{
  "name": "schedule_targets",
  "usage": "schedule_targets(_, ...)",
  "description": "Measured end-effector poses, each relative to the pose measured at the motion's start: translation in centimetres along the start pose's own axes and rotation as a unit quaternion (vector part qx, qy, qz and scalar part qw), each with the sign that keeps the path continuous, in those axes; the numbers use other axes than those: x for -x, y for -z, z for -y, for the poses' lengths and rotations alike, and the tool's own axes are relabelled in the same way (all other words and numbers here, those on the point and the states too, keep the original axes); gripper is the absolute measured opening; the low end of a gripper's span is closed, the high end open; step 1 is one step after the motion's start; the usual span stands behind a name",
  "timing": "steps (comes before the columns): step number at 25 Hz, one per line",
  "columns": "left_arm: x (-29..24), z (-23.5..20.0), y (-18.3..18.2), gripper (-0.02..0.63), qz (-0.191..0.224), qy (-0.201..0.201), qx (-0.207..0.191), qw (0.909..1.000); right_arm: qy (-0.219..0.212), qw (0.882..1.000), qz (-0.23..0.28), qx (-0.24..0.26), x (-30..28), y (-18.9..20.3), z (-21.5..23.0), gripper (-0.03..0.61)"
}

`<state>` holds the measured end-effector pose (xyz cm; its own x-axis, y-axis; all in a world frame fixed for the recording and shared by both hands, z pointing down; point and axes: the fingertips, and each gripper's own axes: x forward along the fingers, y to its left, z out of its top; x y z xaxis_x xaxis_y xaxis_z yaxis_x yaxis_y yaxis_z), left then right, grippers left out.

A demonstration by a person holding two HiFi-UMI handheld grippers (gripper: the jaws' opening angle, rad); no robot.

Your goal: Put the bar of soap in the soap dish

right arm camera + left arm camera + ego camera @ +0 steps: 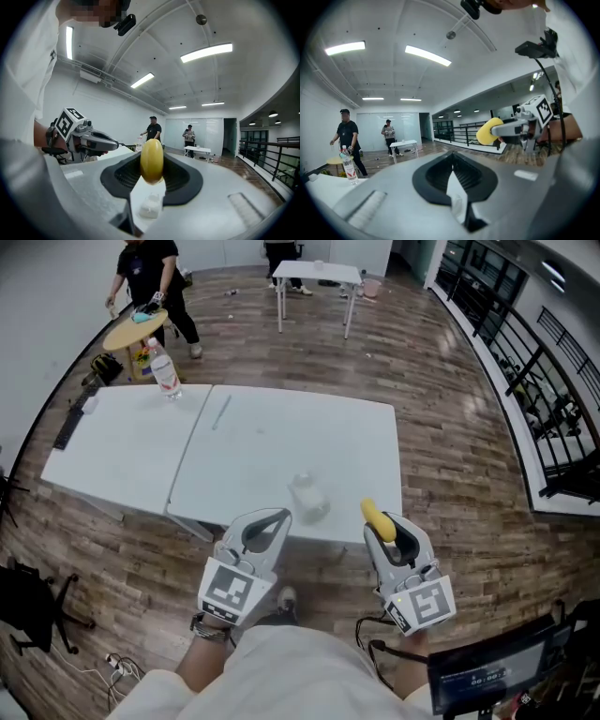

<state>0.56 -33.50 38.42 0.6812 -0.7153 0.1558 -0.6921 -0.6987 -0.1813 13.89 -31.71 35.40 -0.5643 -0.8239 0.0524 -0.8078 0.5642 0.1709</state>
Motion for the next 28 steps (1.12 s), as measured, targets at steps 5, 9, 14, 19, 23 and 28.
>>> schedule_targets(5, -1.0, -1.3, 0.1, 0.008, -0.001, 0.003, 0.004, 1.0000, 0.001, 1.000, -0.005, 0.001, -1.4, 0.0, 0.6, 0.120)
schedule_targets(9, -1.4, -2.5, 0.7, 0.008, -0.004, 0.006, 0.008, 0.9999, 0.000, 1.000, -0.010, 0.001, -2.8, 0.2, 0.6, 0.120)
schedule_targets(14, -2.3, -3.6, 1.1, 0.008, -0.008, 0.012, 0.011, 0.9998, 0.001, 1.000, -0.021, 0.002, -4.3, 0.7, 0.9, 0.120)
schedule_targets(19, -3.4, -4.7, 1.6, 0.008, -0.011, 0.020, 0.015, 0.9996, 0.000, 1.000, -0.031, -0.001, -6.0, 1.3, 1.2, 0.120)
schedule_targets(23, -4.2, -5.5, 1.9, 0.008, -0.013, 0.026, 0.018, 0.9994, 0.000, 0.999, -0.037, 0.004, -6.9, 1.3, 1.5, 0.120)
schedule_targets(28, -5.0, -6.3, 2.1, 0.008, -0.015, 0.029, 0.025, 0.9992, -0.002, 0.999, -0.048, 0.009, -7.8, 1.5, 1.8, 0.120)
